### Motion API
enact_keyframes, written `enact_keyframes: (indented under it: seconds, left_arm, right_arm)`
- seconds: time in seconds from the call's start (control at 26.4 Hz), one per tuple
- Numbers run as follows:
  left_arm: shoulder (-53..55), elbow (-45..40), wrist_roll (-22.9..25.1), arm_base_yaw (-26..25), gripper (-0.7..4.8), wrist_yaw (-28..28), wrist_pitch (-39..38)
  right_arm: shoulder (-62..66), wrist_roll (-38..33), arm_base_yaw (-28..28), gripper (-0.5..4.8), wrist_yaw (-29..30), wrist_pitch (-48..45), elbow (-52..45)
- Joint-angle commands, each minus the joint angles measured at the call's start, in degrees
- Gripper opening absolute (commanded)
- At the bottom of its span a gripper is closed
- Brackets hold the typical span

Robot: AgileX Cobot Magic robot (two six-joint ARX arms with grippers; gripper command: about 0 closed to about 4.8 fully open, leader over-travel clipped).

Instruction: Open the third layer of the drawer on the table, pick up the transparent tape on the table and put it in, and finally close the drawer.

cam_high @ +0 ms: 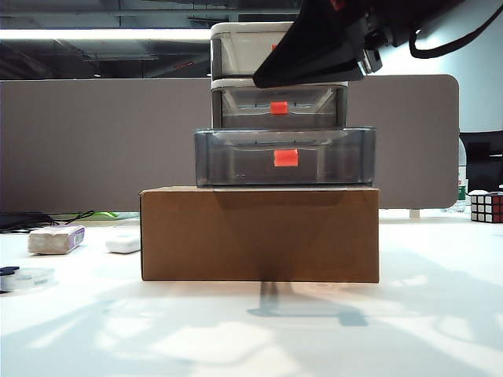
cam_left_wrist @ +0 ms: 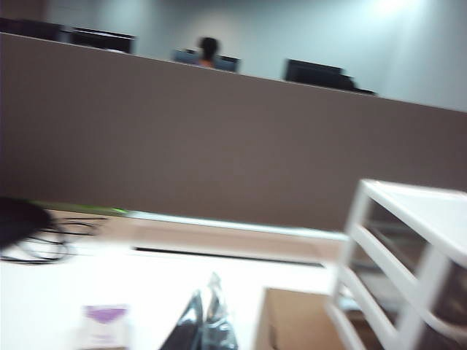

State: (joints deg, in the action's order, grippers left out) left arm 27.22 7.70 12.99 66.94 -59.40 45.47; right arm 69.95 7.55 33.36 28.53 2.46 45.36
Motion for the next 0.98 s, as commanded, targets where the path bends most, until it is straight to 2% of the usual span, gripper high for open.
enact_keyframes:
  seconds: [0.04,0.11,0.26,0.3,0.38,0.42,0.53,0.6,0.72,0.79,0.87,0.91,0.95,0.98]
  left_arm:
    - [0.31,0.09,-13.70,-10.12,-0.06,20.72,-16.57]
    - [0.31,0.09,-19.61,-17.59,-0.06,30.12,-21.97]
    - [0.31,0.09,-25.68,-34.82,-0.06,48.30,-26.49]
    - [0.33,0.07,-27.23,-40.44,-0.06,54.34,-26.99]
    - [0.50,0.07,-32.09,-58.77,-0.06,71.95,-28.20]
    - [0.74,0.04,-32.92,-63.73,-0.06,77.00,-28.39]
    - [1.92,0.04,-33.33,-74.10,-0.06,88.39,-29.31]
    - [2.34,0.04,-33.38,-78.47,0.01,91.01,-31.32]
    - [2.43,0.04,-34.51,-82.40,0.55,98.47,-32.94]
    - [2.43,0.04,-34.47,-82.73,0.57,98.33,-31.91]
    - [2.67,-0.15,-27.12,-81.99,0.60,98.14,-31.65]
    - [2.84,-0.59,-17.70,-80.96,1.33,99.19,-31.74]
    - [3.15,-1.16,-11.19,-79.93,2.47,98.95,-31.69]
    - [3.69,-1.31,-8.96,-79.54,2.94,98.31,-31.67]
  right_arm:
    - [-0.33,-0.31,0.44,-0.05,0.15,-0.61,0.28]
    - [-0.33,-0.31,0.44,-0.05,0.13,-0.15,0.26]
    - [-0.31,-0.28,0.46,-0.05,0.13,1.09,0.24]
    - [-0.31,-0.28,0.46,-0.05,0.13,1.51,0.24]
    - [-0.26,-0.26,0.46,-0.05,0.13,2.01,0.24]
    - [-0.26,-0.26,0.46,-0.05,0.13,1.99,0.24]
    - [-0.26,-0.26,0.46,-0.05,0.13,1.60,0.24]
    - [-0.26,-0.28,0.46,-0.05,0.13,1.40,0.24]
    - [-0.26,-0.26,0.44,-0.05,0.11,1.51,0.24]
    - [-0.26,-0.26,0.46,-0.05,0.13,1.64,0.24]
    - [-0.22,-0.24,0.68,-0.05,0.11,1.88,0.22]
    - [-0.24,-0.22,0.66,-0.05,0.11,1.99,0.22]
    - [-0.22,-0.22,0.68,-0.05,0.13,1.97,0.22]
    - [-0.17,-0.22,0.72,-0.05,0.13,1.99,0.22]
